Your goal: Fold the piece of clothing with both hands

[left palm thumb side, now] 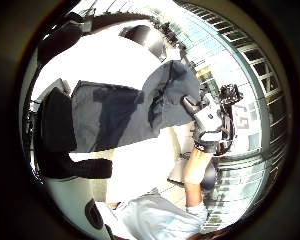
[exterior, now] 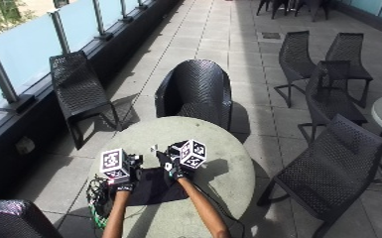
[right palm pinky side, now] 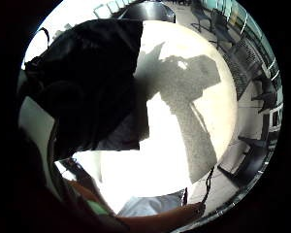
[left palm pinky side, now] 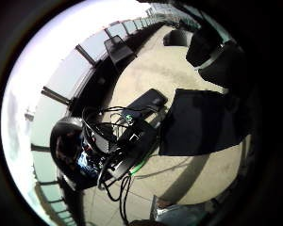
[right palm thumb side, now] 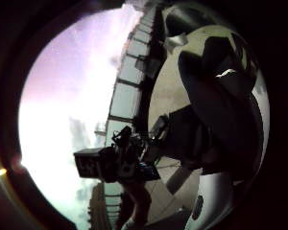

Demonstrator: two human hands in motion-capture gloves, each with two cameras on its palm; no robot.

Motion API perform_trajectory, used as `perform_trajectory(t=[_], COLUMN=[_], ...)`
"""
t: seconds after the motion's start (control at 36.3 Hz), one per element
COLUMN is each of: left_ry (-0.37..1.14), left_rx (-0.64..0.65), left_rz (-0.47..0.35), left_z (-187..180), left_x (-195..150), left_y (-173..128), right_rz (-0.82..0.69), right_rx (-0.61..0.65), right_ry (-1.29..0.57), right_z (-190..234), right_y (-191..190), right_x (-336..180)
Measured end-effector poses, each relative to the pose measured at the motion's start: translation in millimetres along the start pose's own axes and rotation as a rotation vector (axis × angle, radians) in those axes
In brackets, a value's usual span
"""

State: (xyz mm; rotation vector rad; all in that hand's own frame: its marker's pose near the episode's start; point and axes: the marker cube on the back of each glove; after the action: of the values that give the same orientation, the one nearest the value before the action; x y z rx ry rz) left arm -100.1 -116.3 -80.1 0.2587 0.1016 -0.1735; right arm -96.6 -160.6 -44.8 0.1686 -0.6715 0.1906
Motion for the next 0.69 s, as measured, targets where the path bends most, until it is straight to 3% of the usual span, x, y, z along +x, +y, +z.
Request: perform_trajectory(t=[0.11,0.22,0.39,0.52,0.58,0.69], left_ry=[-0.014,-0.027,-0.031,-0.036,-0.049,-0.085], left_rx=[0.031,0.032,0.024,0.010,0.007,-0.006], left_rz=[-0.041,-0.080,-0.108,-0.114,-0.101,-0.072], left_z=[-20,-18,-18,-11,-5,10], left_x=[-16,-34,-47,-48,-48,-42], left_y=[12,19,29,32,30,26], right_rz=[0.051,0.050,-0.109,-0.099,-0.128,-0.258], right_rx=[-0.200,-0.439,-0.378,-0.416,-0.466,-0.655], right_ry=[0.175,0.195,0.308,0.377,0.329,0.055], right_z=[31,64,117,130,127,109], right_y=[41,90,104,111,113,110], right_x=[-51,-94,-107,-98,-98,-96])
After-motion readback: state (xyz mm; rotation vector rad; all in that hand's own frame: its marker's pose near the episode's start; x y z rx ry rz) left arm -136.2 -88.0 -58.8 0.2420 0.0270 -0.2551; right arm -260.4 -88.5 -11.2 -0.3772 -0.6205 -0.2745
